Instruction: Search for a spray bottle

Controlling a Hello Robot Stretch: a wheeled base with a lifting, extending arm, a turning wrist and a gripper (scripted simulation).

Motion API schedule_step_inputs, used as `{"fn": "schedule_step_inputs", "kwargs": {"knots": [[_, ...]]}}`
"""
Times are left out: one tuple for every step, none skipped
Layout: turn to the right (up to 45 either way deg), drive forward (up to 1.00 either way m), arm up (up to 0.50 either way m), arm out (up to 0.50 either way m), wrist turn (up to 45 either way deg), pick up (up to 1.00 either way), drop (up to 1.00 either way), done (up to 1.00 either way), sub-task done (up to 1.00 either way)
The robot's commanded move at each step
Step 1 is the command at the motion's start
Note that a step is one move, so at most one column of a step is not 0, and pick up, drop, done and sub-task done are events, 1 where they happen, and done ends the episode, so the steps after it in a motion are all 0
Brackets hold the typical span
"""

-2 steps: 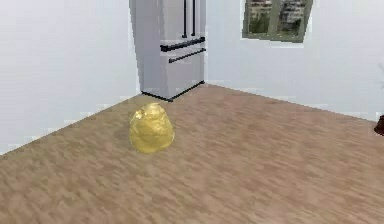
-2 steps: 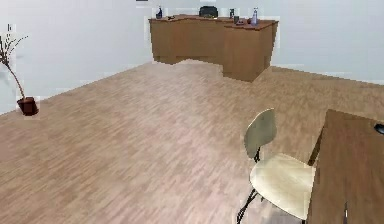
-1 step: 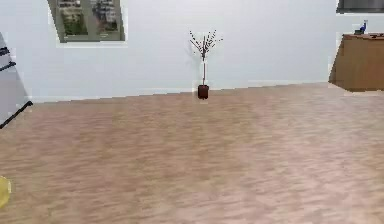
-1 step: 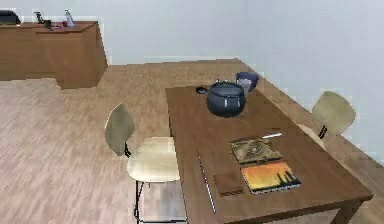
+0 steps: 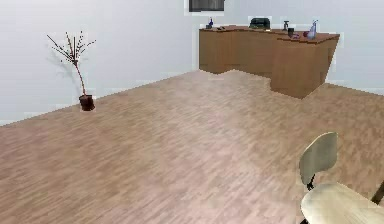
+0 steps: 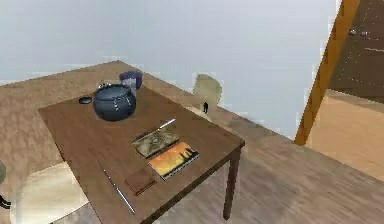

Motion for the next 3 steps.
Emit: {"fn": "schedule_step_inputs", "kwargs": {"knots": [[0.0, 0.9, 0.0, 0.0, 0.0, 0.0, 0.0, 0.0, 0.0], [9.0, 0.0, 0.0, 0.0, 0.0, 0.0, 0.0, 0.0, 0.0], [3.0, 0.0, 0.0, 0.0, 0.0, 0.0, 0.0, 0.0, 0.0]]}}
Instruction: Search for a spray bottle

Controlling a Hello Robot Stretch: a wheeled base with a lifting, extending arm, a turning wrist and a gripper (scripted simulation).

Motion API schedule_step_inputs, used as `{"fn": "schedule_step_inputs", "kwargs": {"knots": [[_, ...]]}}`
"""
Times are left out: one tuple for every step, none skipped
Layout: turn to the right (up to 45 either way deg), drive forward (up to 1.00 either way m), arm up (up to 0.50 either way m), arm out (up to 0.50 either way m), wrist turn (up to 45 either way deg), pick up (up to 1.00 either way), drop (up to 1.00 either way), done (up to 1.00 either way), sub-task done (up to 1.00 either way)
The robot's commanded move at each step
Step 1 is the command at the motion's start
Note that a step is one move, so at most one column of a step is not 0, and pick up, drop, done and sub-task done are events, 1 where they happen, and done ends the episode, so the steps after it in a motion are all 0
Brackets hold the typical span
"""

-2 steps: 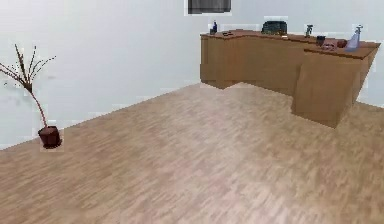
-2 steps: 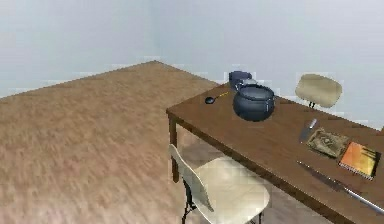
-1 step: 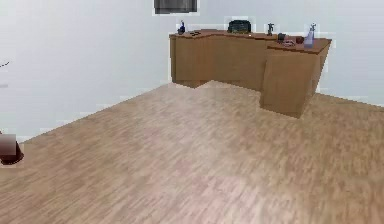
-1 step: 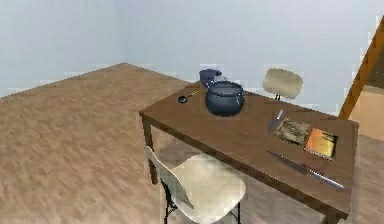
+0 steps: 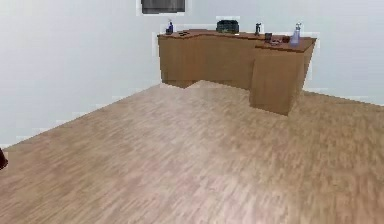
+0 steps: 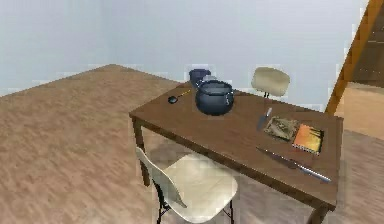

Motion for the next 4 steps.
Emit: {"fn": "schedule_step_inputs", "kwargs": {"knots": [[0.0, 1.0, 0.0, 0.0, 0.0, 0.0, 0.0, 0.0, 0.0], [0.0, 1.0, 0.0, 0.0, 0.0, 0.0, 0.0, 0.0, 0.0], [0.0, 1.0, 0.0, 0.0, 0.0, 0.0, 0.0, 0.0, 0.0], [3.0, 0.0, 0.0, 0.0, 0.0, 0.0, 0.0, 0.0, 0.0]]}}
